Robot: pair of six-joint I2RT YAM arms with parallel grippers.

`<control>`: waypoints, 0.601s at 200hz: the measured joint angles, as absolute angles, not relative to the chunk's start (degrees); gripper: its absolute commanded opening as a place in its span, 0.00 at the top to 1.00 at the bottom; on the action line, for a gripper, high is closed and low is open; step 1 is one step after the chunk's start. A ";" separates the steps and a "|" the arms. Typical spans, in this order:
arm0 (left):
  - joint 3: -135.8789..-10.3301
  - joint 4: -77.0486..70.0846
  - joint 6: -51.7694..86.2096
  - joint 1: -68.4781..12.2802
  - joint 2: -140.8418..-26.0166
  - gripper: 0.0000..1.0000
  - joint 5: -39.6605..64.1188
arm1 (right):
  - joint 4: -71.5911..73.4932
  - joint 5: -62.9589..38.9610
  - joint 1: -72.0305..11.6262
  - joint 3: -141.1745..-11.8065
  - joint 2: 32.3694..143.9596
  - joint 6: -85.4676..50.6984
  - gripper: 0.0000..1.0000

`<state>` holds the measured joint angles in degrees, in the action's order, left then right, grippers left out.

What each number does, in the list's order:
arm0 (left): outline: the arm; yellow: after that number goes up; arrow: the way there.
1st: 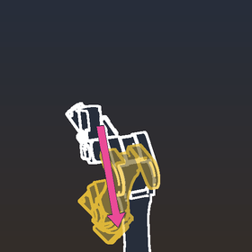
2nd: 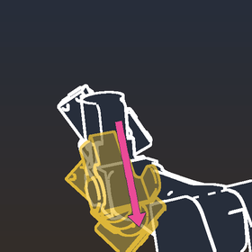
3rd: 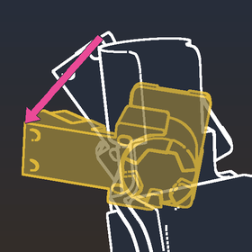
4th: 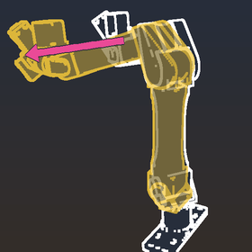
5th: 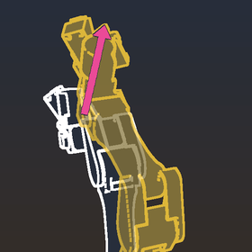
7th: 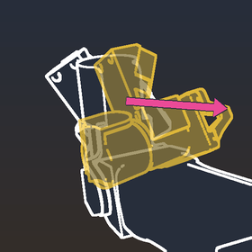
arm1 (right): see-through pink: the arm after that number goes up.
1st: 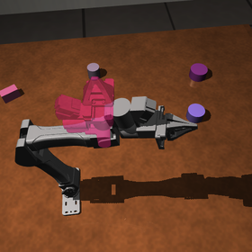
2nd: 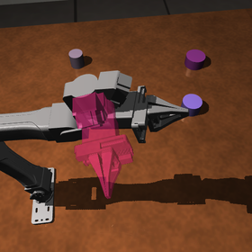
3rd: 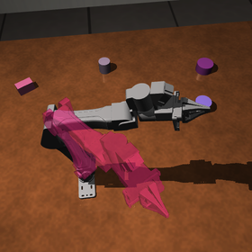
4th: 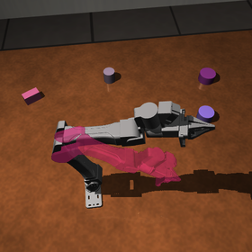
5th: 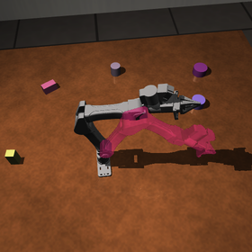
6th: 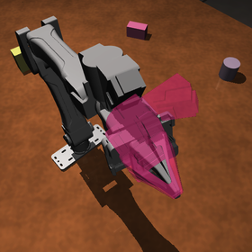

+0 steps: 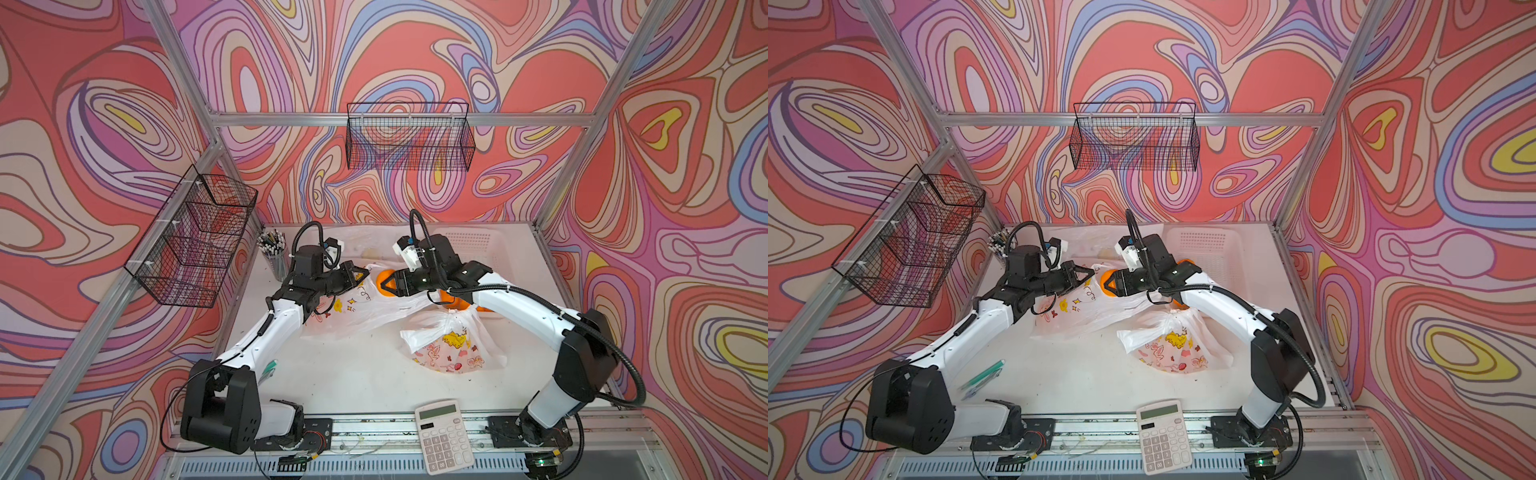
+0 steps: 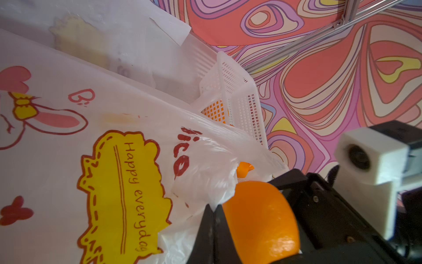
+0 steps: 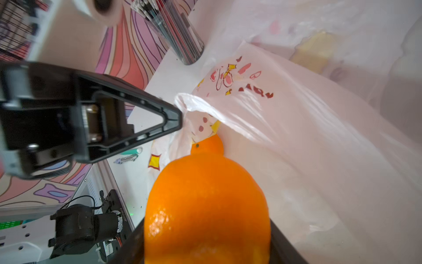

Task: Place the oranges into plastic bags & tie knots
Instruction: Place the orange in the plastic bag.

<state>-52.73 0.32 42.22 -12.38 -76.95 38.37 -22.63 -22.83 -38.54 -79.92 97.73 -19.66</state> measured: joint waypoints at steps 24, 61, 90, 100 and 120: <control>-52.73 -0.23 42.24 -12.38 -76.95 1.00 38.48 | -22.33 -21.17 -39.03 -82.37 103.44 -20.10 0.44; -52.73 -0.23 42.24 -12.36 -76.95 1.00 38.50 | -19.27 -21.71 -39.20 -84.42 109.12 -21.12 0.21; -52.73 -0.40 42.48 -12.23 -76.95 1.00 38.52 | -18.50 -21.37 -39.38 -84.42 108.95 -20.86 0.14; -52.73 -0.67 42.68 -12.16 -76.95 1.00 38.52 | -18.52 -21.02 -39.44 -84.42 108.55 -20.75 0.14; -52.73 -0.93 42.70 -11.99 -76.95 1.00 38.59 | -18.79 -20.75 -39.46 -84.42 106.98 -20.69 0.15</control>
<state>-52.73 -0.93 42.70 -11.99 -76.95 38.59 -18.79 -20.75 -39.46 -84.42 106.98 -20.69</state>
